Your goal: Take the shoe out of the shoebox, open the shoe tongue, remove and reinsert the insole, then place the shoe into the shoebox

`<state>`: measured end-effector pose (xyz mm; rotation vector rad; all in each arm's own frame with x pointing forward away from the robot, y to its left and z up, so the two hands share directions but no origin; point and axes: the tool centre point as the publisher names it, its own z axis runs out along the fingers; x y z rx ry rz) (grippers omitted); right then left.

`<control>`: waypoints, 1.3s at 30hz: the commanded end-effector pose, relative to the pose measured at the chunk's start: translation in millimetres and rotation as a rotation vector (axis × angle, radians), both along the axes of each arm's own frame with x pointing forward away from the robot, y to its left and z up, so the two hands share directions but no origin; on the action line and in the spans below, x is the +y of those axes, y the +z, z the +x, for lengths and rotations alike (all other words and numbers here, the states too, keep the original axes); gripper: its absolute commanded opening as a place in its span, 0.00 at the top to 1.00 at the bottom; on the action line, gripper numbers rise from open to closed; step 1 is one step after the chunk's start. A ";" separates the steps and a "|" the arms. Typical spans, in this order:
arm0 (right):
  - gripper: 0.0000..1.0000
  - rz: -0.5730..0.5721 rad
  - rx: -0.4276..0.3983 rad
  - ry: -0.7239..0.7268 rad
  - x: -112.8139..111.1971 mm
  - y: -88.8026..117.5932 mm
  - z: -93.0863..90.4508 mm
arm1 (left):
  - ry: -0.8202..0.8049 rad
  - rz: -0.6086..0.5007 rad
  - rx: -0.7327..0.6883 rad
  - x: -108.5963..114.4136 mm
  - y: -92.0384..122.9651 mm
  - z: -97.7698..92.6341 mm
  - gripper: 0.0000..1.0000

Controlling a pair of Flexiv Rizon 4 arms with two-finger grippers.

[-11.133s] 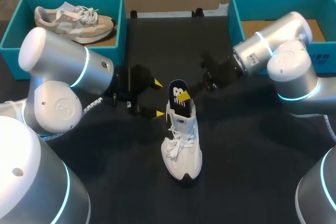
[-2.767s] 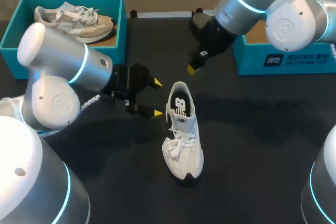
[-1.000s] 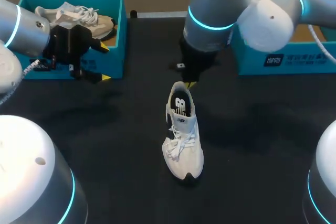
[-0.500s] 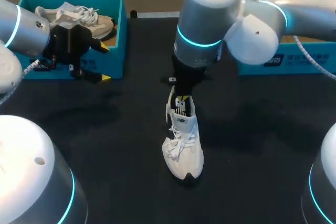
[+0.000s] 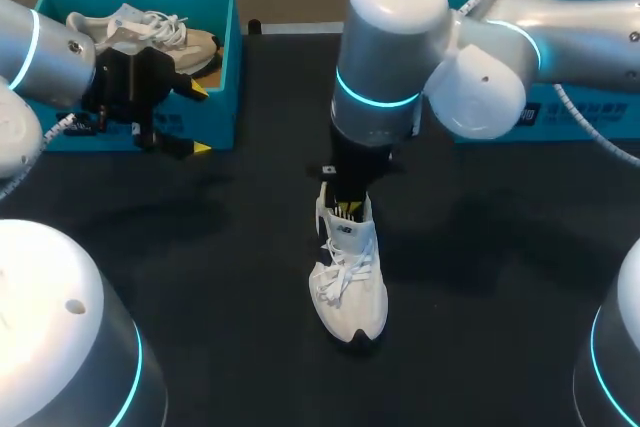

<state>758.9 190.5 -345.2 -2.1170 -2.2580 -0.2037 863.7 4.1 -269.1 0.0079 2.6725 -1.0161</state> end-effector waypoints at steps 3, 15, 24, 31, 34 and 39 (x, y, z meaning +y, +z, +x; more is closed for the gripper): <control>1.00 0.006 0.022 0.015 1.5 -21.0 4.4 | 0.001 0.003 0.000 -0.1 0.3 -0.4 0.00; 1.00 -0.022 0.018 0.027 -1.9 -23.6 5.9 | 0.001 0.003 0.000 -0.1 0.3 -0.4 0.00; 1.00 -0.069 -0.076 0.052 -5.4 -10.9 30.4 | 0.001 0.003 0.000 -0.1 0.3 -0.4 0.00; 1.00 -0.064 -0.061 0.078 0.6 -36.4 42.4 | 0.001 0.003 0.000 -0.1 0.3 -0.4 0.00; 1.00 -0.048 -0.032 0.074 -0.2 -46.3 37.7 | 0.001 0.003 0.000 -0.1 0.3 -0.4 0.00; 1.00 -0.060 -0.068 0.051 -4.4 -30.2 33.0 | 0.001 0.003 0.000 -0.1 0.3 -0.4 0.00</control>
